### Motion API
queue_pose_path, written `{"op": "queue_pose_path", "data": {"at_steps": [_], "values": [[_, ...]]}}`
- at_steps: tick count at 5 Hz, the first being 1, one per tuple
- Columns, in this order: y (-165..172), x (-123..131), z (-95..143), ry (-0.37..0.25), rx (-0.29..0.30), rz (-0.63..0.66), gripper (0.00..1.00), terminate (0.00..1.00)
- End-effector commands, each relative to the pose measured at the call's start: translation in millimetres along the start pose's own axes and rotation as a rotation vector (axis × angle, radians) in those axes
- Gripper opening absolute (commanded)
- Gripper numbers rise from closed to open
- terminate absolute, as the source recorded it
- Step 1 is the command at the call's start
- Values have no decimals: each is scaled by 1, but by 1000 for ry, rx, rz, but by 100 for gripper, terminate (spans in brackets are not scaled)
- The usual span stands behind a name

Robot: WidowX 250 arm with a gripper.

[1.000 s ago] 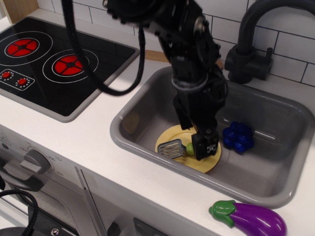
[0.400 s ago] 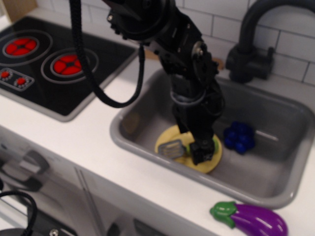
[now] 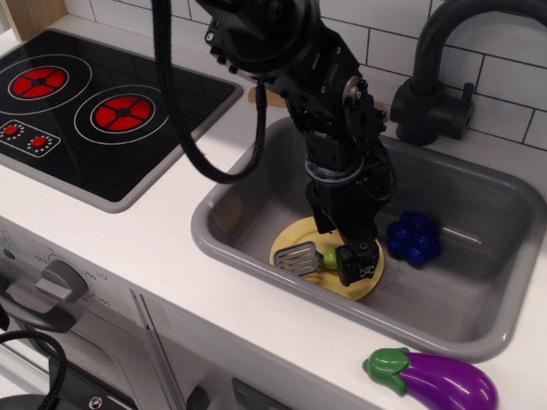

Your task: Take spatula off plate sink

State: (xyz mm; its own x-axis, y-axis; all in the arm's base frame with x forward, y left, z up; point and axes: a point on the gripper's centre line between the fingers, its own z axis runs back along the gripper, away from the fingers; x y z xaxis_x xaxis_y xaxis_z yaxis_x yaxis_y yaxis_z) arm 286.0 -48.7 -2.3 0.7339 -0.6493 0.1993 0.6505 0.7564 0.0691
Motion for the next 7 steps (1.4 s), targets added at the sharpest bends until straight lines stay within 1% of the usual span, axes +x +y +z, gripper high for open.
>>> {"op": "queue_pose_path", "data": {"at_steps": [1,3,4,5,6,7], "values": [[-1,8,-3,-9,13,-19,100,0],[-2,8,-6,5,5,-22,100,0],[-2,7,-5,13,-5,-24,0,0],[-1,6,-6,16,0,-43,0,0],[1,6,8,-1,-2,-49,0,0],[0,11,31,-43,2,-28,0,0]]}}
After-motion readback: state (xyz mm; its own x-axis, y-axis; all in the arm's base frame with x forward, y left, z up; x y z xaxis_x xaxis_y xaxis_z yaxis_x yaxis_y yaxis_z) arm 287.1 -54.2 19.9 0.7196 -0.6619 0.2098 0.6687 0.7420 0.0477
